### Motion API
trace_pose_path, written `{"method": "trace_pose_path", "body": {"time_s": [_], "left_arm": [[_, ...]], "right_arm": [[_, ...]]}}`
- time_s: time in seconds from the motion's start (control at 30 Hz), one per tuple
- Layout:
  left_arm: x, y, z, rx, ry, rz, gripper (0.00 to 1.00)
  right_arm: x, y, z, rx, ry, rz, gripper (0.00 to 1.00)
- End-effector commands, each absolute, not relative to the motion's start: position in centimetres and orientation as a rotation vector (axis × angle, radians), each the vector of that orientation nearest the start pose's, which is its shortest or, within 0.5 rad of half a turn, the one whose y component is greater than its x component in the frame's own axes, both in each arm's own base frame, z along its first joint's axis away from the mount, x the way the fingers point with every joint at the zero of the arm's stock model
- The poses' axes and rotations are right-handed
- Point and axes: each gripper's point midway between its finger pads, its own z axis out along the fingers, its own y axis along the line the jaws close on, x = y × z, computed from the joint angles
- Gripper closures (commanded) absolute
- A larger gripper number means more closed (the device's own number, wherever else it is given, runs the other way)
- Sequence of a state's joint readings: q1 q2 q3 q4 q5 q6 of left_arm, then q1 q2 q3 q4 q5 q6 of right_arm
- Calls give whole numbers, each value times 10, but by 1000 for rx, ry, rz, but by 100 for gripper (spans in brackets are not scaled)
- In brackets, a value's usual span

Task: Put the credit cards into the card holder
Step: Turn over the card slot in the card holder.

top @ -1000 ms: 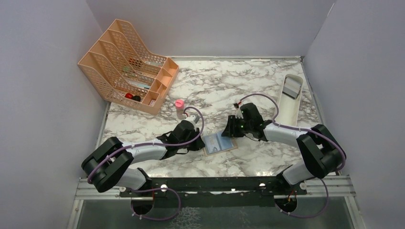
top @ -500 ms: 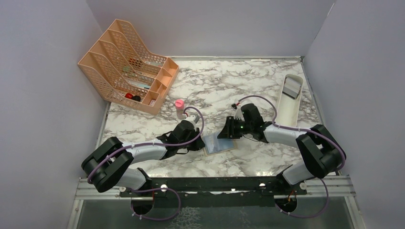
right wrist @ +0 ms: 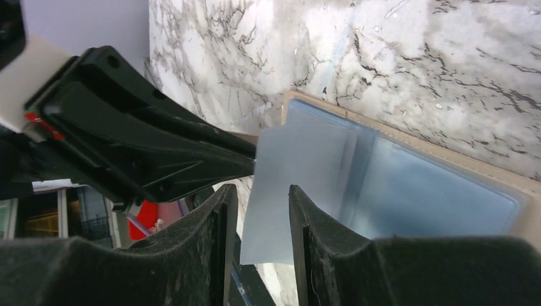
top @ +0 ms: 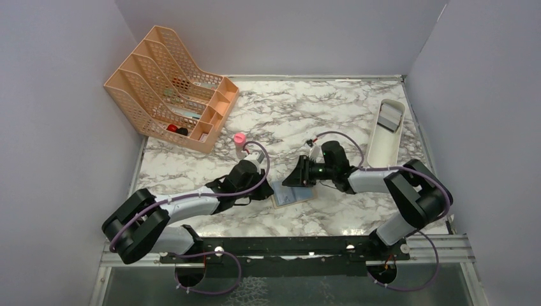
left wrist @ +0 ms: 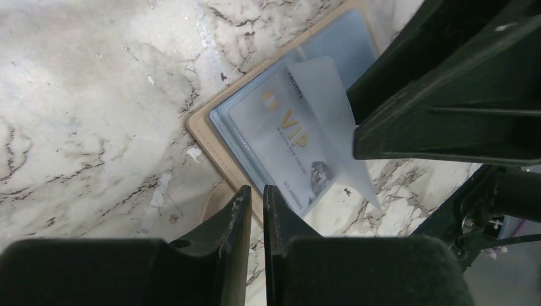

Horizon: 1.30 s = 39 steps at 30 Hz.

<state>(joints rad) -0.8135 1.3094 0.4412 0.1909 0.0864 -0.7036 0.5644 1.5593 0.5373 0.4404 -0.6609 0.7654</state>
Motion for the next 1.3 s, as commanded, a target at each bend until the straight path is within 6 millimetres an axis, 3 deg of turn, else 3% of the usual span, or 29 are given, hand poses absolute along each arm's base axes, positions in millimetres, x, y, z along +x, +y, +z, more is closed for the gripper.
{"method": "trace_pose_path", "body": {"time_s": [0.0,0.2,0.43,0.63,0.8,0.97,1.07,1.17,1.27], "left_arm": [[200,-269,60,146,2346,-891,84],[198,-270,60,144,2355,-907,84],[199,-271,72,135,2319,-933,83],[199,-277,71,188,2324,-942,83],[201,-279,64,212,2336,-921,83],[202,-278,53,244,2357,-888,83],[200,-279,55,266,2353,-898,82],[198,-280,58,284,2347,-911,82],[197,-279,61,304,2346,-910,82]], "right_arm": [[221,312,82,-222,2313,1558,60],[230,320,83,-207,2298,1588,61],[233,326,73,-224,2326,1573,64],[275,311,93,-326,2315,1182,62],[319,289,125,-447,2238,857,58],[361,246,154,-506,2192,523,52],[388,206,167,-546,2172,267,51],[410,168,173,-564,2193,164,51],[428,116,178,-490,2234,74,51]]}}
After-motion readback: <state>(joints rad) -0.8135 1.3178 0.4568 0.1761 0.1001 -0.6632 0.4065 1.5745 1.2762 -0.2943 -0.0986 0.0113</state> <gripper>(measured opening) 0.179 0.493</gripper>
